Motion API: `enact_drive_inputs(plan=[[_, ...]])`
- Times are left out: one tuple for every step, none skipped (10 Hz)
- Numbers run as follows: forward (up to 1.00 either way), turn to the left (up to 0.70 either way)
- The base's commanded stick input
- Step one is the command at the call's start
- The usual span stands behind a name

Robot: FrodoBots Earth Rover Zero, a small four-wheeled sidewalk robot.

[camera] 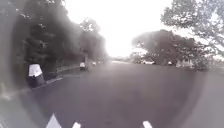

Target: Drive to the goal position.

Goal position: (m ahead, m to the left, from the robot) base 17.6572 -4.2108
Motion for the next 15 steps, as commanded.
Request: enact_drive_inputs(plan=[[0.70, 0.00], [0.70, 0.00], [0.70, 0.00], [0.70, 0.00], [0.70, 0.00], [0.70, 0.00], [0.70, 0.00], [0.70, 0.00], [0.70, 0.00], [0.70, 0.00], [0.70, 0.00], [0.70, 0.00], [0.70, 0.00], [0.70, 0.00], [0.70, 0.00]])
